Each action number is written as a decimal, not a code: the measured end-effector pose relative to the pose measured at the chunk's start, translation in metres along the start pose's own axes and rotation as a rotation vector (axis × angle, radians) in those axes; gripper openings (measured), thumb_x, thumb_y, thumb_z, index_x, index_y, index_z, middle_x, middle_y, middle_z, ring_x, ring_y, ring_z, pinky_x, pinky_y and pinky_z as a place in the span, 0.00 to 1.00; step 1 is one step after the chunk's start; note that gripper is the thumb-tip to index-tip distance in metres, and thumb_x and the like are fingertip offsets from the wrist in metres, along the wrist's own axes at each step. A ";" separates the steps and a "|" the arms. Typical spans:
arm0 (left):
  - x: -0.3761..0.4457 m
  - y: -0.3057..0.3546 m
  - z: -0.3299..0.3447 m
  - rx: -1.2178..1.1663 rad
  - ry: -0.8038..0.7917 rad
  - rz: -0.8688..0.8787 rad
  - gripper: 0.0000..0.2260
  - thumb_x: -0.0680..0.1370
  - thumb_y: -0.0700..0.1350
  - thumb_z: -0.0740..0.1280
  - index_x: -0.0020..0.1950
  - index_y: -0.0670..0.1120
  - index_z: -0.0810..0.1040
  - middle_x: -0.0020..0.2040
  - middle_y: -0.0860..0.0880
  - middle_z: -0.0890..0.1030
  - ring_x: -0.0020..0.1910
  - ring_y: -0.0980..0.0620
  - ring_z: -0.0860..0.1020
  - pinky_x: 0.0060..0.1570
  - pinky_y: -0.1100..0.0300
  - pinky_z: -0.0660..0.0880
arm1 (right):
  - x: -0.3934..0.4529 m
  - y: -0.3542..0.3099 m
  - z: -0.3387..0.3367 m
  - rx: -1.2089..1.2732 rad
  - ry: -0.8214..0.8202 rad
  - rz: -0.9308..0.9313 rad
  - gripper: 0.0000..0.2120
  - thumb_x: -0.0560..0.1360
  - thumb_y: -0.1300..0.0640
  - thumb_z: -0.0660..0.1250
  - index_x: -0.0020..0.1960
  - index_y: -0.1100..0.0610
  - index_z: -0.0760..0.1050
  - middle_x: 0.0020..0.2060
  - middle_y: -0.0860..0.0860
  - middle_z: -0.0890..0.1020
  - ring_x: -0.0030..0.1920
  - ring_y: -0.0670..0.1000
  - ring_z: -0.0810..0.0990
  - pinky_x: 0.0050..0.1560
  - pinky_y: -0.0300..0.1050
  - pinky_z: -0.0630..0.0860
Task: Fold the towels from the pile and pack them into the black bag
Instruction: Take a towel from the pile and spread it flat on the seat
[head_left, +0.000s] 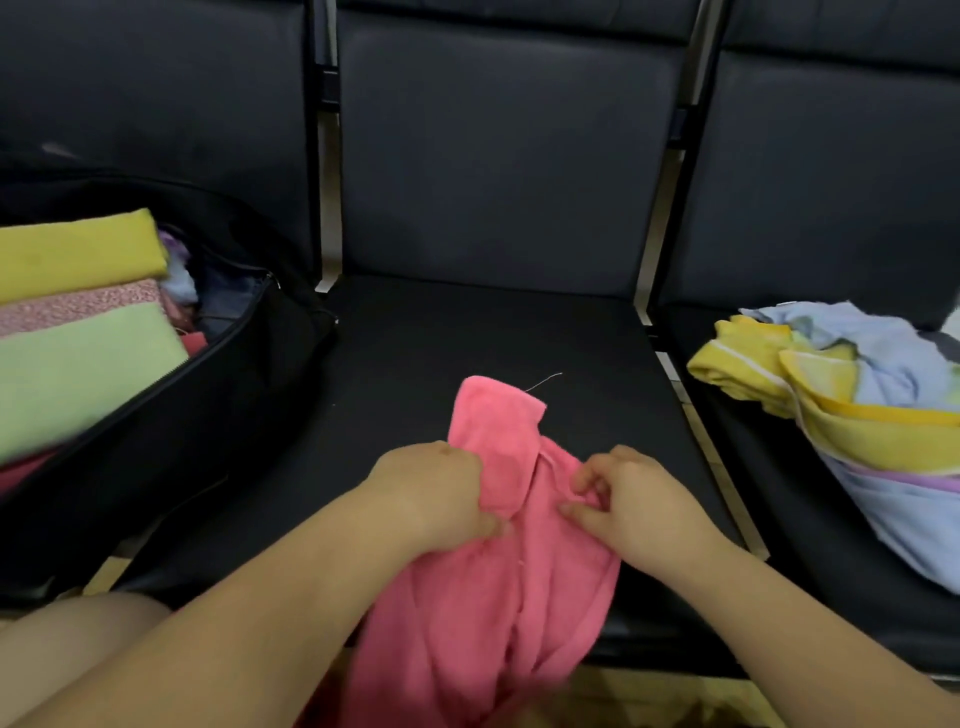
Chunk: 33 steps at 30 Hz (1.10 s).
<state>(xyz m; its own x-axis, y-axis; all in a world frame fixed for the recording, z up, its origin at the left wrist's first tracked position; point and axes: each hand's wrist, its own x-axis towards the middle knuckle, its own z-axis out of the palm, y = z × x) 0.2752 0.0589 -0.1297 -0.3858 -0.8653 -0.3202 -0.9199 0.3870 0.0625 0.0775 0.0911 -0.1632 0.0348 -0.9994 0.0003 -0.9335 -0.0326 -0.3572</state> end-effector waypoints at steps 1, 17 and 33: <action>-0.001 0.002 0.001 0.008 0.039 -0.001 0.21 0.74 0.67 0.61 0.46 0.49 0.74 0.46 0.51 0.75 0.45 0.51 0.74 0.43 0.58 0.71 | -0.005 0.000 0.002 -0.008 0.003 -0.018 0.08 0.73 0.45 0.69 0.45 0.48 0.75 0.39 0.42 0.69 0.44 0.44 0.70 0.37 0.29 0.63; -0.009 -0.004 0.015 -1.558 0.029 -0.186 0.09 0.79 0.50 0.65 0.46 0.45 0.78 0.44 0.44 0.83 0.43 0.48 0.82 0.44 0.56 0.79 | -0.052 0.025 -0.046 1.074 -0.242 0.358 0.08 0.79 0.57 0.62 0.42 0.60 0.73 0.32 0.51 0.75 0.34 0.46 0.74 0.40 0.39 0.75; -0.069 -0.106 0.012 -1.421 -0.162 -0.177 0.17 0.71 0.49 0.66 0.49 0.34 0.79 0.33 0.38 0.78 0.27 0.45 0.79 0.29 0.56 0.78 | -0.083 0.055 -0.076 0.861 -0.102 0.432 0.16 0.82 0.58 0.55 0.38 0.62 0.72 0.33 0.56 0.74 0.34 0.52 0.74 0.42 0.48 0.77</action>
<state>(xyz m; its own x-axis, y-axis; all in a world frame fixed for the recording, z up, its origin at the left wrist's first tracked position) 0.3997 0.0814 -0.1252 -0.3382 -0.7848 -0.5193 -0.2812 -0.4424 0.8516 -0.0036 0.1713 -0.1118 -0.1811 -0.9159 -0.3581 -0.2933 0.3979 -0.8693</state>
